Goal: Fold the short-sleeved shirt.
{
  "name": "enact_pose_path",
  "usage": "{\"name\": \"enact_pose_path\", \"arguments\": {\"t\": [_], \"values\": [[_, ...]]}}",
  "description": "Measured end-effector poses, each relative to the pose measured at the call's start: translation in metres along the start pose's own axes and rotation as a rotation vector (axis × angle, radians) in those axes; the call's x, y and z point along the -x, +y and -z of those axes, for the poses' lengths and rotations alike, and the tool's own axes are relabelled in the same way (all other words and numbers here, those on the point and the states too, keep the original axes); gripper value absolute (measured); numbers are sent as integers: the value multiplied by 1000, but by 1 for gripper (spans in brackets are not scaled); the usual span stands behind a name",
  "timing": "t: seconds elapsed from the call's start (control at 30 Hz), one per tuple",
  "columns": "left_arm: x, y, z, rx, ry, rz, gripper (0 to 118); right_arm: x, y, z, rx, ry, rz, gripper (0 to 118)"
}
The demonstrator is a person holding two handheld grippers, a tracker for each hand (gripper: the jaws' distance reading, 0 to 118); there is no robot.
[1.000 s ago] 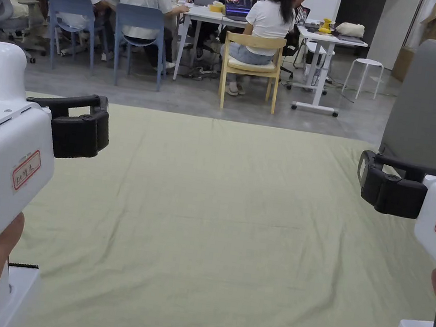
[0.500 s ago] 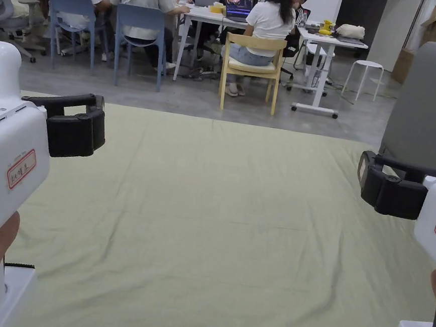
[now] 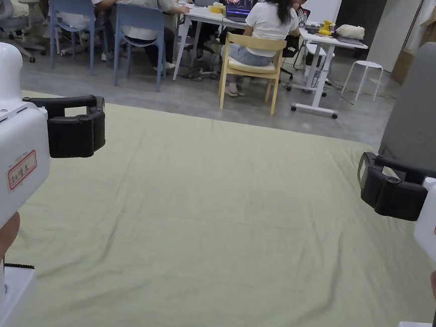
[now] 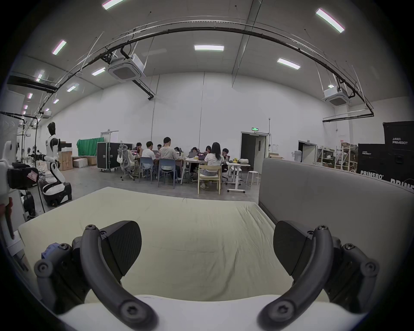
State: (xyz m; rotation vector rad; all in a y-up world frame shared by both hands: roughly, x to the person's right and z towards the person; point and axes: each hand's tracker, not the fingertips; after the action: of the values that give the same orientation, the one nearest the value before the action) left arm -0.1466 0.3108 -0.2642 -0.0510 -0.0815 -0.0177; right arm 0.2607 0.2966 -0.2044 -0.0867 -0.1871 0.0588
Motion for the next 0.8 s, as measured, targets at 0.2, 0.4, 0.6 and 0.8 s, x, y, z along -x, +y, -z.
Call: {"name": "enact_pose_path", "arguments": {"t": [0.2,0.4,0.6,0.8], "values": [[0,-2,0,5,1,-1,116,0,-2,1,5,3,-1,118],[2,-1,0,3,4,-1,116,2,-3,2,9,6,-1,118],[3,-2,0,6,7,-4,116,3,-4,4,21,2,-4,118],[4,-3,0,10,7,-5,116,2,-5,4,21,11,4,118]]}}
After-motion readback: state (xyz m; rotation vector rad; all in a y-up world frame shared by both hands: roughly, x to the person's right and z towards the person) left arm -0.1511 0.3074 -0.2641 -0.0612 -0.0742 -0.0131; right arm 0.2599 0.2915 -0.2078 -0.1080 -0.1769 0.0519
